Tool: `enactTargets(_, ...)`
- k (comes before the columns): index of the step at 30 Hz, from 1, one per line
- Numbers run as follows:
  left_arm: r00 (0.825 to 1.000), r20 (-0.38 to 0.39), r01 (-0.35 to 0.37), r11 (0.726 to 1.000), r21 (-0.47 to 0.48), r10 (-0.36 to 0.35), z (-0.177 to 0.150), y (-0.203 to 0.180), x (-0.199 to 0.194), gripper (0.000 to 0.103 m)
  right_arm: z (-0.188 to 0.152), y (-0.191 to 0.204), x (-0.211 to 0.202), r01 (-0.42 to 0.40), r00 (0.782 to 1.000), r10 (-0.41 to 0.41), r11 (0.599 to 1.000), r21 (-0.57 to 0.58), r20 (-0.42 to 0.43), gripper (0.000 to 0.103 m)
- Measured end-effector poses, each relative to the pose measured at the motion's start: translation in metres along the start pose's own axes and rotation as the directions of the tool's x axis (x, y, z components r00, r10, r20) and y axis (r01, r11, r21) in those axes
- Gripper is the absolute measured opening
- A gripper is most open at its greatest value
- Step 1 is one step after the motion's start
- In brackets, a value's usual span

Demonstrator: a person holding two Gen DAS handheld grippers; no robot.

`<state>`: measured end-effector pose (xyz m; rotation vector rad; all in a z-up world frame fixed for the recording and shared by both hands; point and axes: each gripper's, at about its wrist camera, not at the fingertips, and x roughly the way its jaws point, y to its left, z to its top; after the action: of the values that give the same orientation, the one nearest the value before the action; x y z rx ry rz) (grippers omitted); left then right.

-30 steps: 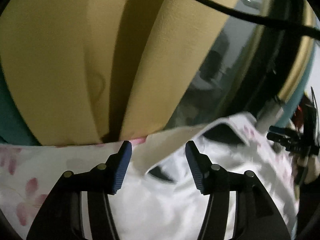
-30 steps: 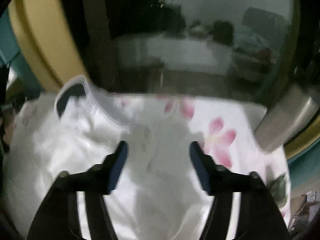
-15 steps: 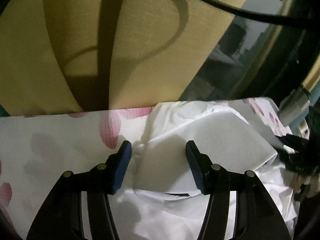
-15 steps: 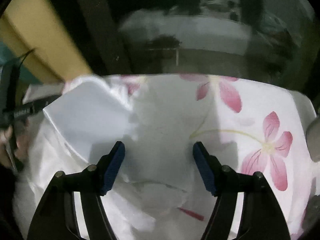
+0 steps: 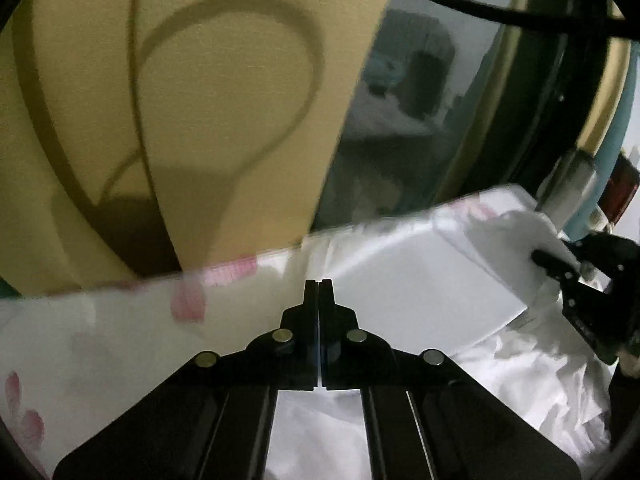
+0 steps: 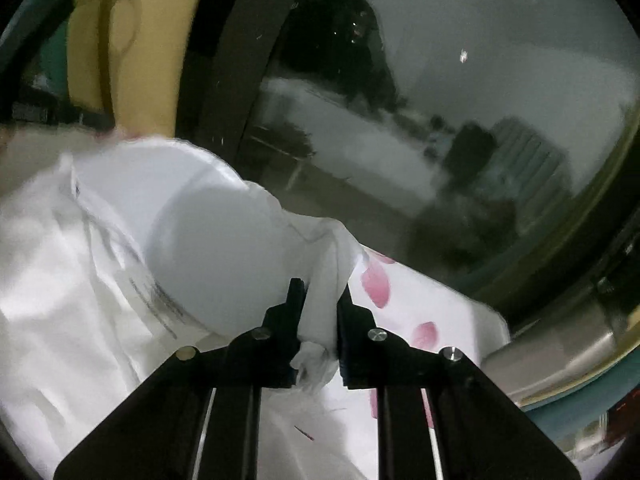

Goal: Fold large clothes

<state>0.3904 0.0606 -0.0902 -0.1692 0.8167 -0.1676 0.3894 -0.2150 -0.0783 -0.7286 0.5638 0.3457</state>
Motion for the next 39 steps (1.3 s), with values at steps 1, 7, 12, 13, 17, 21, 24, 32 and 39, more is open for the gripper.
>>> enactTargets(1, 1.000, -0.022, 0.013, 1.000, 0.002, -0.013, -0.004, -0.001, 0.004, 0.010, -0.005, 0.006, -0.002, 0.026, 1.000, -0.026, 0.999, -0.041, 0.011, 0.014)
enactTargets(7, 0.996, -0.076, 0.054, 0.998, 0.014, -0.053, -0.011, 0.000, 0.011, 0.076, -0.013, 0.018, -0.026, 0.058, 0.995, -0.049, 0.992, -0.116, 0.081, 0.016)
enactTargets(12, 0.996, -0.084, 0.040, 0.997, 0.071, -0.034, -0.015, -0.003, 0.011, 0.068, -0.015, -0.015, -0.023, -0.208, 0.977, 0.198, 0.970, 0.128, 0.085, 0.018)
enactTargets(13, 0.996, -0.087, 0.035, 0.996, 0.086, -0.028, -0.015, -0.004, 0.010, 0.063, -0.016, -0.026, -0.021, -0.278, 0.960, 0.266, 0.941, 0.191, 0.085, 0.020)
enactTargets(17, 0.993, -0.104, 0.059, 0.993, 0.104, -0.049, -0.011, 0.003, 0.005, 0.046, -0.029, -0.053, 0.007, -0.502, 0.844, 0.534, 0.758, 0.416, 0.046, 0.032)
enactTargets(21, 0.991, -0.126, 0.067, 0.989, 0.135, -0.050, -0.006, 0.013, 0.001, 0.028, -0.034, -0.063, 0.036, -0.540, 0.780, 0.626, 0.677, 0.500, -0.005, 0.061)
enactTargets(24, 0.989, -0.128, 0.091, 0.982, 0.166, -0.070, -0.005, 0.018, -0.004, 0.027, -0.034, -0.069, 0.053, -0.594, 0.721, 0.693, 0.611, 0.524, 0.010, 0.063)
enactTargets(32, 0.996, -0.046, 0.082, 0.984, 0.155, -0.076, 0.008, -0.001, -0.002, 0.013, -0.018, -0.066, 0.052, -0.533, 0.799, 0.601, 0.724, 0.438, -0.020, 0.015)
enactTargets(39, 0.992, 0.124, -0.013, 0.979, 0.202, -0.013, 0.001, -0.013, -0.035, 0.010, 0.008, 0.003, -0.032, -0.110, 0.987, 0.115, 0.993, -0.053, 0.116, 0.014)
